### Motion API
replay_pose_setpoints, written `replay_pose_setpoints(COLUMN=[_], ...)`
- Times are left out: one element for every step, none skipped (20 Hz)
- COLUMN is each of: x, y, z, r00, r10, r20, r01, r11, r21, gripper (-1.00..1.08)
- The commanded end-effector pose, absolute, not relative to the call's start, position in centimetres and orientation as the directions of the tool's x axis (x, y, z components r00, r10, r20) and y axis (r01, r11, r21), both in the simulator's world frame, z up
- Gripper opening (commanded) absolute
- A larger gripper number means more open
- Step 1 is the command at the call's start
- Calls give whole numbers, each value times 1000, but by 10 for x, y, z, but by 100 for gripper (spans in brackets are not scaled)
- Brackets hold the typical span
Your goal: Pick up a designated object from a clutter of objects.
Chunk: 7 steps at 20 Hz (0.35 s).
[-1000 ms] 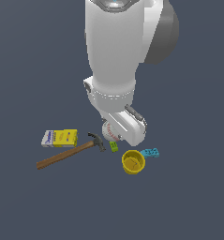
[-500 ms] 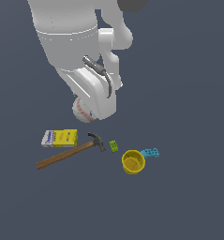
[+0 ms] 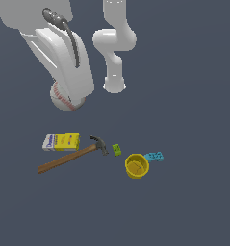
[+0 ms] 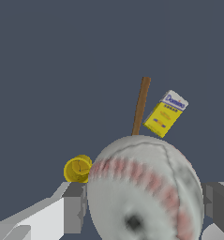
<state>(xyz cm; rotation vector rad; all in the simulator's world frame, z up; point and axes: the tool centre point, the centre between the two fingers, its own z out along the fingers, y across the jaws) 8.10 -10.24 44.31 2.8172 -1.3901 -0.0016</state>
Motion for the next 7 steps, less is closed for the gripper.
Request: replay_pose_setpoints(x=[82, 82, 82, 82, 82, 82, 82], y=[-106, -108, -108, -109, -110, -110, -110], z=[450, 452, 453, 454, 454, 455, 455], r00=[610, 610, 610, 610, 610, 610, 610], r10=[-793, -793, -793, -793, -793, -793, -793], r20=[0, 0, 0, 0, 0, 0, 0], r01=[-793, -793, -793, -793, -793, -793, -793], r11=[-610, -610, -610, -610, -610, -610, -610], r21=[0, 0, 0, 0, 0, 0, 0], gripper=[-100, -100, -100, -100, -100, -100, -100])
